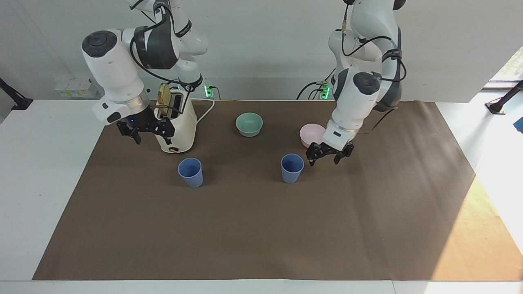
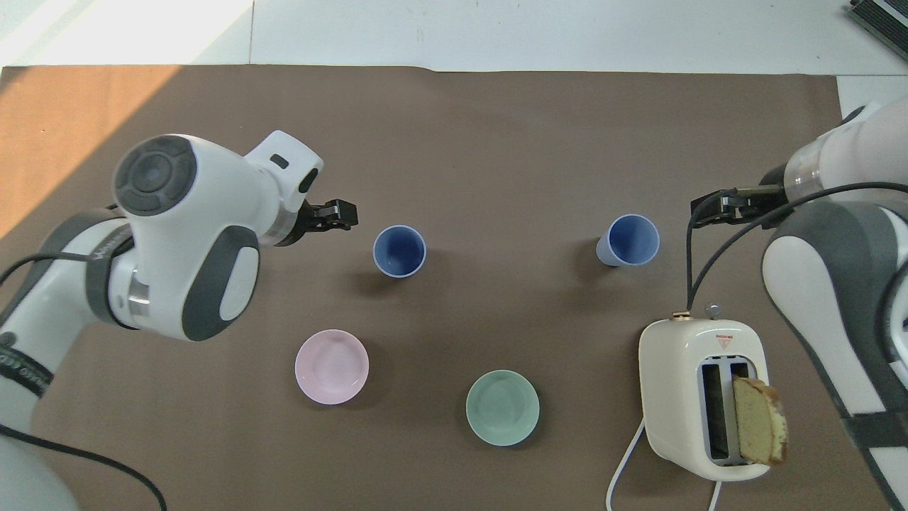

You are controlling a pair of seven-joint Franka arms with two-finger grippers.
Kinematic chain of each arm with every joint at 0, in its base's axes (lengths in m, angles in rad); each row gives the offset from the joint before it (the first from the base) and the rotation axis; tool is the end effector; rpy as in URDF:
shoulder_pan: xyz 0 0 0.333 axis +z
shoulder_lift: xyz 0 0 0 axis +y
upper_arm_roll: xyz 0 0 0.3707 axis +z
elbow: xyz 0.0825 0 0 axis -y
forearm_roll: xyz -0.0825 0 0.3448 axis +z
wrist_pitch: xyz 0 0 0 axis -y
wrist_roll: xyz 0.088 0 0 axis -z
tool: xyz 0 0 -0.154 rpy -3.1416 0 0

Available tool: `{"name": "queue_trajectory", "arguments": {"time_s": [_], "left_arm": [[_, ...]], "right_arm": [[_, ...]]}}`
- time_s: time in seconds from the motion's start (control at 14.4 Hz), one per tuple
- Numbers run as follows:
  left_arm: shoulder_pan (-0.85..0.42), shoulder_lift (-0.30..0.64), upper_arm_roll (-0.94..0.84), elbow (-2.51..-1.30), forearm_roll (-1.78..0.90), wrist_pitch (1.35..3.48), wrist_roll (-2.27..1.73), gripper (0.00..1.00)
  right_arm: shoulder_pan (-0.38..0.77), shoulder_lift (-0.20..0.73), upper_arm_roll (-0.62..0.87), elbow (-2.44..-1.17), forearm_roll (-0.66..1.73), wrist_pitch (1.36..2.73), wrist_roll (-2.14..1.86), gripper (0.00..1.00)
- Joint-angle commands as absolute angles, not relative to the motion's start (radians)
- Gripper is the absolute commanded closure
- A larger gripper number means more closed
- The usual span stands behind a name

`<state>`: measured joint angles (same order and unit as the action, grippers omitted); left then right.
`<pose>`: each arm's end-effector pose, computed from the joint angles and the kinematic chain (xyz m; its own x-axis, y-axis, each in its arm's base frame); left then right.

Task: Stack blue cups with both arms
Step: 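Withdraw the left gripper while the right gripper reaches the other cup, then grasp the second blue cup with the right gripper and lift it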

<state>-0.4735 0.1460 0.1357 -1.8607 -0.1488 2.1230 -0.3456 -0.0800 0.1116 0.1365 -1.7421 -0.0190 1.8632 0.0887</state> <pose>0.5498 -0.2103 0.4756 0.9944 0.0806 0.0679 0.0700 -0.9867 0.1467 0.5661 0.0263 0.5226 0.9996 -0.0277 0.0108 -0.0277 -0.9996 0.0022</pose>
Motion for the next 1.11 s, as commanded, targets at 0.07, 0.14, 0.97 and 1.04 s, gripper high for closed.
{"name": "queue_trajectory", "arguments": {"time_s": [0.07, 0.14, 0.97, 1.04], "left_arm": [[-0.330, 0.022, 0.129, -1.882, -0.144, 2.014, -0.140, 0.00], [-0.295, 0.006, 0.130, -1.879, -0.141, 2.000, -0.096, 0.00], [-0.078, 0.029, 0.129, -1.602, -0.071, 1.728, 0.141, 0.00], [-0.077, 0.031, 0.129, -1.576, -0.048, 1.686, 0.141, 0.00]], "right_arm": [[-0.063, 0.184, 0.143, -1.762, 0.002, 1.988, 0.078, 0.00], [-0.057, 0.202, 0.141, -1.769, 0.002, 1.993, 0.078, 0.00], [-0.041, 0.236, 0.143, -1.907, -0.002, 2.086, 0.017, 0.86], [-0.043, 0.238, 0.143, -1.905, -0.002, 2.088, -0.006, 1.00]]}}
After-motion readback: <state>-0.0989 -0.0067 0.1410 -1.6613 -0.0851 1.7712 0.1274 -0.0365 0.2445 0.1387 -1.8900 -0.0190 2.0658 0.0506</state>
